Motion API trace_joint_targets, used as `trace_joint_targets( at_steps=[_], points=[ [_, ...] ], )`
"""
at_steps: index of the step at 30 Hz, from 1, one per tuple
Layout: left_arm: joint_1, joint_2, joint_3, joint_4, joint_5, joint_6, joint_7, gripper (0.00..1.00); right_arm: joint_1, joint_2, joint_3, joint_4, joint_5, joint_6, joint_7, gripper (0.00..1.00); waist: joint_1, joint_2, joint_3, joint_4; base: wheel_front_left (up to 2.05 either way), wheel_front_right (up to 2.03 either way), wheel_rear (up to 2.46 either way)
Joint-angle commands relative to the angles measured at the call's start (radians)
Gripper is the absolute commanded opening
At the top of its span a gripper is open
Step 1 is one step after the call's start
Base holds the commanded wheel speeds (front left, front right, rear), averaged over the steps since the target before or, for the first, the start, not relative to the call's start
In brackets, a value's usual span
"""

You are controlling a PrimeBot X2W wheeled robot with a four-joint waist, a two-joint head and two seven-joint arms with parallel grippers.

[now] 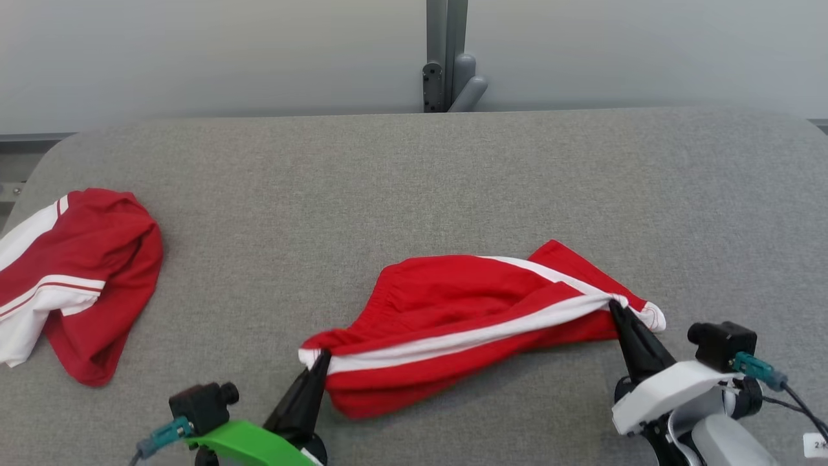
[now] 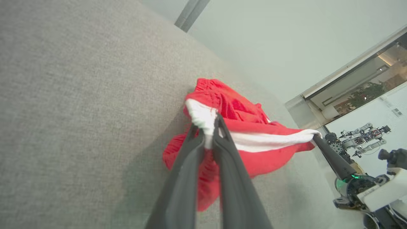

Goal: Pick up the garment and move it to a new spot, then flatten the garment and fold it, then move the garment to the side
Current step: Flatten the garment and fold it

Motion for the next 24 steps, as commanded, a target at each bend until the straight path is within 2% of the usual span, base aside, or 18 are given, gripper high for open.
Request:
trace_joint_targets(
  at_steps=[1,5,9,12,15,18,21,24],
  points=[
    [-0.035,0.019,0.018,-0.037,0.024,-0.003,0.001,0.00,-0.027,0.001,-0.016,-0.030,0.007,-0.001,-0.003,0.00,0.0000,0.0000,-0.012,-0.001,0.00,0.00,0.00],
    [-0.108,0.072,0.034,-0.129,0.055,-0.003,0.001,0.00,-0.084,0.001,-0.042,-0.108,0.022,-0.001,-0.003,0.00,0.0000,0.0000,-0.039,-0.011,0.00,0.00,0.00],
    [-0.241,0.168,0.016,-0.182,0.098,-0.003,0.005,0.00,-0.187,-0.018,-0.058,-0.183,0.028,-0.001,-0.003,0.00,0.0000,0.0000,-0.057,-0.023,0.00,0.00,0.00],
    [-0.365,0.224,0.022,-0.210,0.099,-0.003,0.040,0.00,-0.270,-0.040,-0.059,-0.224,0.039,-0.001,-0.003,0.00,0.0000,0.0000,-0.061,-0.030,0.00,0.00,0.00],
    [-0.488,0.257,0.044,-0.209,0.071,-0.003,0.099,0.00,-0.370,-0.072,-0.027,-0.234,0.041,-0.001,-0.003,0.00,0.0000,0.0000,-0.049,-0.037,0.00,0.00,0.00],
    [-0.612,0.265,0.048,-0.175,0.073,0.002,0.174,0.00,-0.476,-0.107,0.026,-0.204,0.032,-0.001,0.009,0.00,0.0000,0.0000,-0.004,-0.043,0.00,0.00,0.00],
    [-0.688,0.249,0.040,-0.134,0.090,0.013,0.218,0.00,-0.552,-0.131,0.069,-0.174,0.022,-0.001,0.026,0.00,0.0000,0.0000,0.048,-0.043,0.00,0.00,0.00],
    [-0.839,0.188,0.012,-0.019,0.115,0.020,0.280,0.00,-0.728,-0.156,0.134,-0.096,0.031,-0.001,0.063,0.00,0.0000,0.0000,0.187,-0.039,0.00,0.00,0.00]
  ],
)
